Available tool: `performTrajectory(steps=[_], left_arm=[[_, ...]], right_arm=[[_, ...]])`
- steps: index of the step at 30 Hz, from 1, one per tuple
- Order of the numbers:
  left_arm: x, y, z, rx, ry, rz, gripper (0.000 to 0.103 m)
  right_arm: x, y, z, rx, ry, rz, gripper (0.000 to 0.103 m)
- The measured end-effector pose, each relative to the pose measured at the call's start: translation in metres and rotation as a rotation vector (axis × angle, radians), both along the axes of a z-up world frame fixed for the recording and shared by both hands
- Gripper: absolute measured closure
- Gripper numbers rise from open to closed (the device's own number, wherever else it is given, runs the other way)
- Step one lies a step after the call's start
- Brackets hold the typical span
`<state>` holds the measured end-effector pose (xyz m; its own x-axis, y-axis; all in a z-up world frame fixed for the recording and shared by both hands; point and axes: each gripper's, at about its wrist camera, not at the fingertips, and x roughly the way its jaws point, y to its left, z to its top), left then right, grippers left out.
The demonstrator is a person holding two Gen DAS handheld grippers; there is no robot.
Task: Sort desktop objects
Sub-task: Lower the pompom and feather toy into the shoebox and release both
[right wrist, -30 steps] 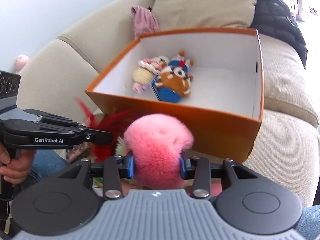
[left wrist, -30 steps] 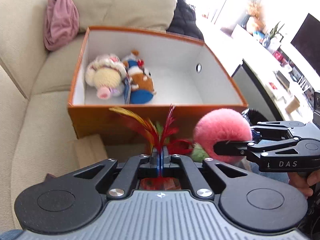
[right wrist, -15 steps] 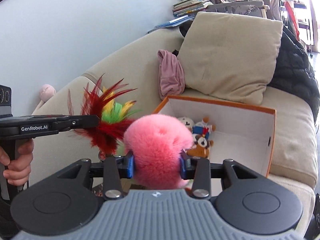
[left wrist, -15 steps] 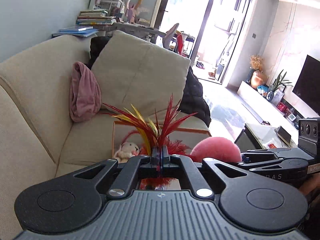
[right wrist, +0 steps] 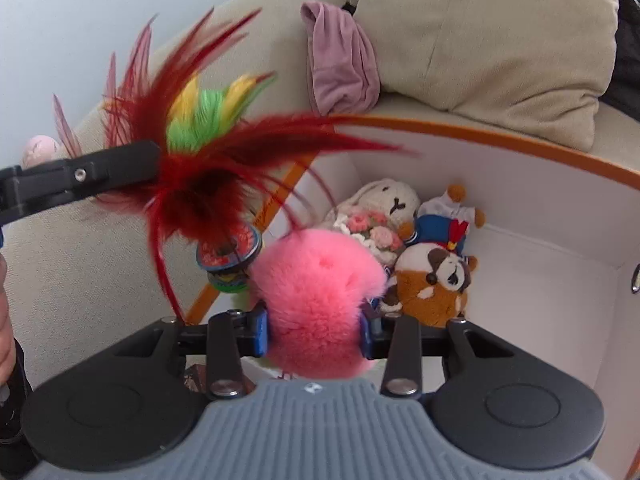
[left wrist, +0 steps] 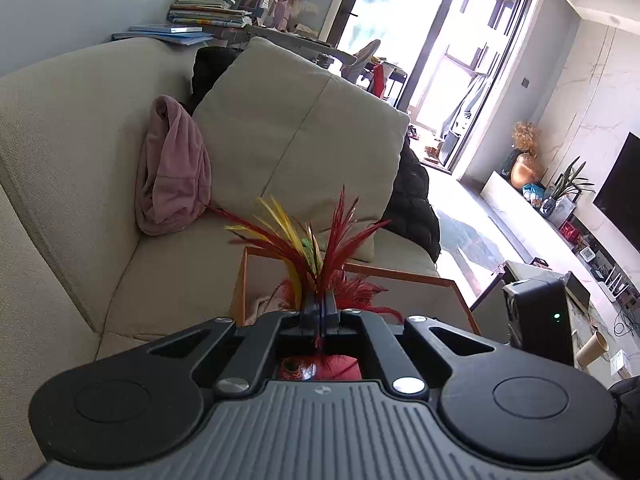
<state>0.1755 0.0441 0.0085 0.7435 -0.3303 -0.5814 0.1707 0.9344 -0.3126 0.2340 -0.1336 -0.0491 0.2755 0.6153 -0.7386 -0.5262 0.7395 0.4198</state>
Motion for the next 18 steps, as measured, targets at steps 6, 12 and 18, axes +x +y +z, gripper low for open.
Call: performTrajectory(steps=[6,12,18], left_arm=[[0.003,0.0,-0.014,0.0,0.022,-0.029,0.103],[0.006,0.002,-0.02,-0.007,0.032,-0.027,0.103],[0.012,-0.007,-0.026,-0.011,0.044,-0.053,0.103]], right_arm=[[0.009,0.013,-0.026,-0.022,0.096,0.045,0.061],[0.011,0.017,-0.035,0.007,0.154,0.069,0.063],[0.004,-0.001,-0.03,-0.015,0.127,0.064,0.063]])
